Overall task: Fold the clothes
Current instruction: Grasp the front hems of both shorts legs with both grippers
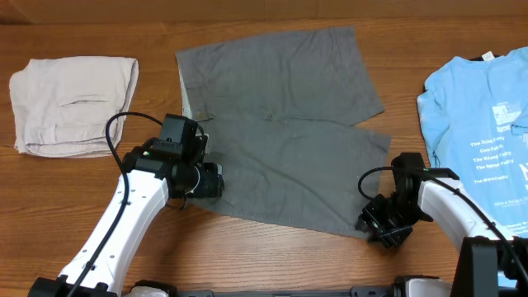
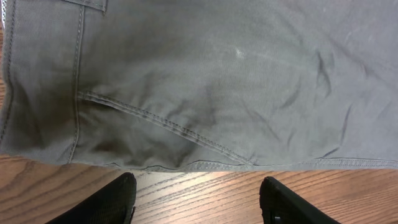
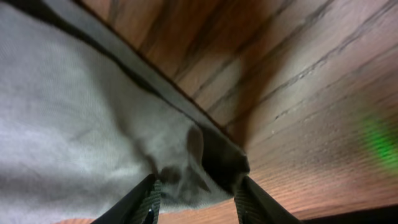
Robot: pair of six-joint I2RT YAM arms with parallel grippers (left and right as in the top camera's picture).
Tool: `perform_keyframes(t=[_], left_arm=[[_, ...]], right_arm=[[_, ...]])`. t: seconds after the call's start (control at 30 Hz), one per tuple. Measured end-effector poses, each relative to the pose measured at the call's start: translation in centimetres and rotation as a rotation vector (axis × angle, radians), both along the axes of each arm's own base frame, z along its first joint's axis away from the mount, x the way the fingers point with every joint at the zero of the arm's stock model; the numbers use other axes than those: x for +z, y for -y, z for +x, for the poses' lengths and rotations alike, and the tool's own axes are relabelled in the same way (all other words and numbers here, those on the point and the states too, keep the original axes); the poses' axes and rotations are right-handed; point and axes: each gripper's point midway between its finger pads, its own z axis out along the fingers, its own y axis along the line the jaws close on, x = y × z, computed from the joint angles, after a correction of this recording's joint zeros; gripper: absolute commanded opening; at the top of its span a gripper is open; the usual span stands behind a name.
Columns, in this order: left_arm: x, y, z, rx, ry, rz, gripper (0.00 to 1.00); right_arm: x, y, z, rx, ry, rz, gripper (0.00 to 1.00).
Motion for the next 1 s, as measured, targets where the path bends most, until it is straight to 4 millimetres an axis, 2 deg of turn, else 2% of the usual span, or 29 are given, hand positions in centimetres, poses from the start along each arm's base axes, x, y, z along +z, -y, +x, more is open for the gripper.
perform_keyframes(t=[0.3,0.6,0.67,0.73,0.83,0.9,0.97,1.0], left_arm=[[0.0,0.0,0.0,0.0,0.0,0.0,0.7],[0.0,0.0,0.0,0.0,0.0,0.0,0.75],[0.0,0.0,0.0,0.0,0.0,0.0,0.79],[0.0,0.0,0.0,0.0,0.0,0.0,0.8],[0.0,0.0,0.0,0.0,-0.002,0.0,0.83],[0.0,0.0,0.0,0.0,-0.002,0.0,0.83],[0.0,0.0,-0.1,0.0,-0.003,0.0,0.84],[0.0,0.0,-0.1,0.0,-0.003,0.0,0.84]], right_arm=[[0.0,0.2,-0.2,-0.017,-0.014,-0.014,0.47],[-0.1,0.2,0.2,-0.021,0.0,-0.017,0.43],[-0.1,0.2,0.2,-0.02,0.001,-0.018,0.5],[-0.2,0.2,0.1,-0.022,-0.002,-0.02,0.66],[-0.4,0.2,-0.4,-0.015,-0.013,-0.019,0.83],[-0.6,0.2,-1.0,-0.019,-0.034,-0.021,0.88],[-0.7,0.2,-1.4,-0.018,-0.042,-0.019,0.87],[-0.8,0.2,-1.6,-0.019,-0.047,-0.019,0.83]])
